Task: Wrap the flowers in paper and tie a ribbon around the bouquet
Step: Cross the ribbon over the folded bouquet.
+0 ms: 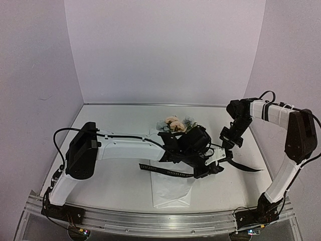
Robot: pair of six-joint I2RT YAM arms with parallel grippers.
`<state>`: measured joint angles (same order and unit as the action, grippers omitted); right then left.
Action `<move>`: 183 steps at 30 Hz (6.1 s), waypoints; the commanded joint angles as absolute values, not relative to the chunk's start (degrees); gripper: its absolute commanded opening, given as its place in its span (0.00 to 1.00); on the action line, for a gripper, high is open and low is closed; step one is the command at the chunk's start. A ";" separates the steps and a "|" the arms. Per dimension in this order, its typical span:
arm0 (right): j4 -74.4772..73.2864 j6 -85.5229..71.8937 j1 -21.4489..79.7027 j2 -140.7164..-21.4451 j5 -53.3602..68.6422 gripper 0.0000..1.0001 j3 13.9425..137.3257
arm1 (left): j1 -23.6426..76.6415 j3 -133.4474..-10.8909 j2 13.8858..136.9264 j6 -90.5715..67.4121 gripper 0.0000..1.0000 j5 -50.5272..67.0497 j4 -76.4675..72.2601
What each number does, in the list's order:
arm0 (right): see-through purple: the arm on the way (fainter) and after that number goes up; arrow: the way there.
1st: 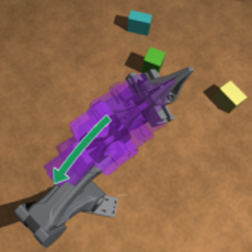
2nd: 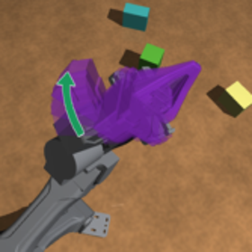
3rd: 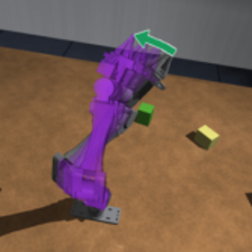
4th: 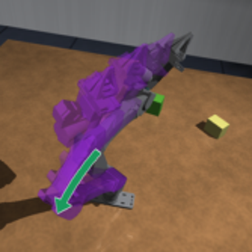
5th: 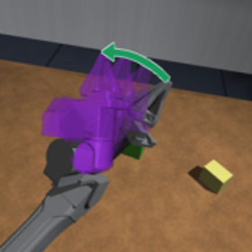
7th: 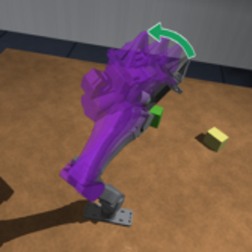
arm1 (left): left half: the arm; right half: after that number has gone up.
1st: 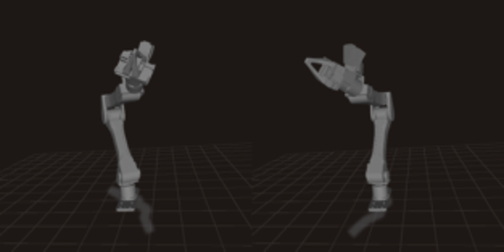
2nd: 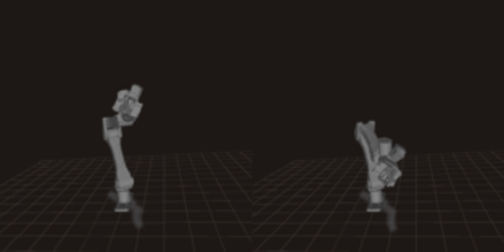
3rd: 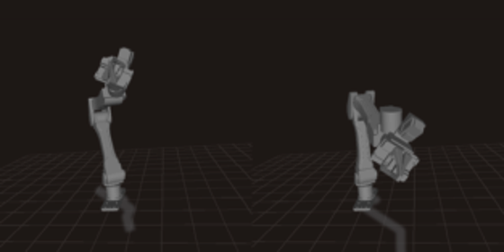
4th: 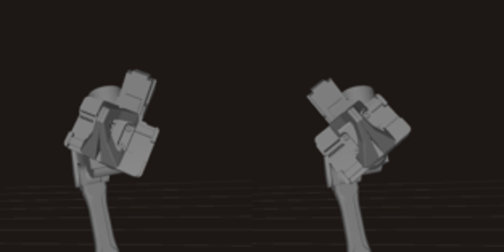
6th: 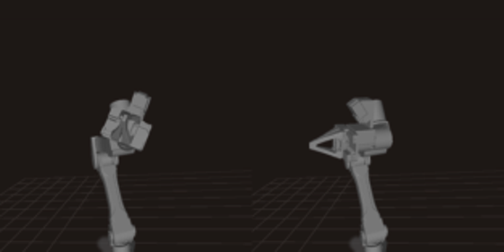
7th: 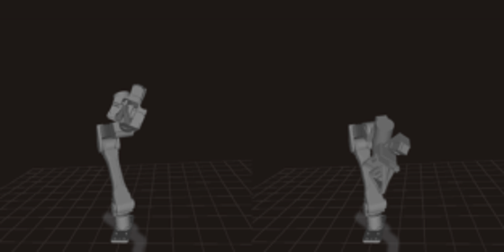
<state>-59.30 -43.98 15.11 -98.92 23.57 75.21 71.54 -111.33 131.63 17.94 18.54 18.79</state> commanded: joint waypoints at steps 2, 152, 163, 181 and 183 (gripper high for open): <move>-64.68 -40.33 14.67 -102.34 25.43 0.00 80.36 | 74.27 -107.41 127.20 21.55 0.00 20.23 9.38; -42.85 -57.47 46.51 -106.65 5.95 0.01 73.68 | 63.44 -61.56 95.76 -2.14 0.62 5.71 18.19; -45.79 -44.29 46.42 -99.71 4.90 0.00 75.92 | 65.01 -65.18 100.00 -0.09 0.51 6.37 21.05; -46.04 -32.80 42.69 -96.20 15.42 0.00 84.25 | 65.63 -66.47 101.87 -1.71 0.00 -2.81 15.99; -45.24 -32.53 41.51 -96.13 17.47 0.00 84.60 | 65.28 -65.46 101.11 -2.18 0.00 -3.33 13.17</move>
<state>-45.32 -34.69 43.73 -98.97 13.53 81.82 65.58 -64.97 103.26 -1.17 0.67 19.70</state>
